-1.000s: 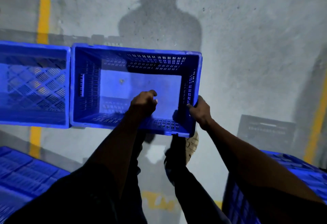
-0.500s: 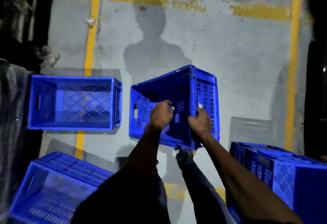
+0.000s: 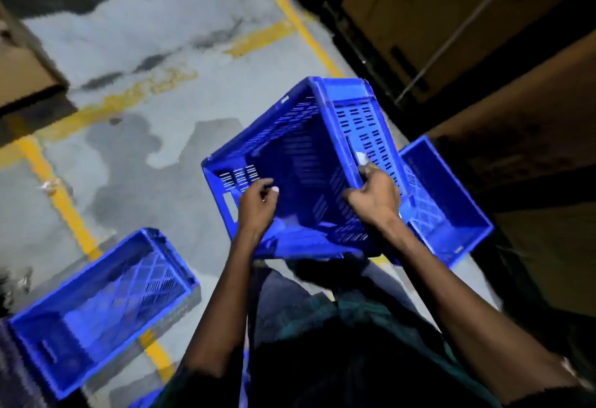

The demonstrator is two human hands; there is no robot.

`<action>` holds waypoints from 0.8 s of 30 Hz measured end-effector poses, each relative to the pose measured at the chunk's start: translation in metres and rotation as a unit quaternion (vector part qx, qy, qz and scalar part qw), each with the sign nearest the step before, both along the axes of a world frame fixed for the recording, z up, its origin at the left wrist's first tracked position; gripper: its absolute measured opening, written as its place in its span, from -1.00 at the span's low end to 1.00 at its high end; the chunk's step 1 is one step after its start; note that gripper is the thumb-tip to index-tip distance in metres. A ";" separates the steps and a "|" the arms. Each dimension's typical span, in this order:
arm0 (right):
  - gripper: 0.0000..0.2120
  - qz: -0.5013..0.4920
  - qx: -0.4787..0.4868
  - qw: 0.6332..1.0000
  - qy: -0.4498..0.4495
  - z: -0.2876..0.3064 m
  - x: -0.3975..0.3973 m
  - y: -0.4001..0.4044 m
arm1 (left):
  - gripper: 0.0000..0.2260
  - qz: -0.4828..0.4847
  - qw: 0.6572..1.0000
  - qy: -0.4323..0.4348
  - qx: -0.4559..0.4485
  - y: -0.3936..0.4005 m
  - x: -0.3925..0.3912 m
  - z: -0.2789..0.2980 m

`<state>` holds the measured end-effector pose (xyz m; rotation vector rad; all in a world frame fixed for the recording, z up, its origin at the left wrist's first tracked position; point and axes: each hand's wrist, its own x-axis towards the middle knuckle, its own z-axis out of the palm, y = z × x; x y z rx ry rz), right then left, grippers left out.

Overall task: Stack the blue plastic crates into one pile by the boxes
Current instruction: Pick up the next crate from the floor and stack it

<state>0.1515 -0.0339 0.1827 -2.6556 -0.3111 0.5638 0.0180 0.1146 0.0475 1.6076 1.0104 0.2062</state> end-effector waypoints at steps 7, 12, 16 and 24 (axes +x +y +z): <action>-0.77 -0.132 0.088 0.986 -0.051 0.089 -0.005 -0.090 | -0.82 -0.076 0.995 -0.035 0.056 -0.030 0.024 0.044; -0.89 -0.207 0.148 0.964 -0.075 0.109 -0.008 -0.159 | -0.79 -0.105 0.992 -0.040 0.057 -0.072 0.071 0.061; -0.73 -0.253 0.180 0.944 -0.112 0.126 -0.014 -0.221 | -0.72 -0.136 0.986 -0.056 0.080 -0.111 0.110 0.066; -0.73 -0.305 0.207 0.911 -0.184 0.141 -0.021 -0.301 | -0.17 -0.124 0.985 0.043 0.115 -0.159 0.169 0.049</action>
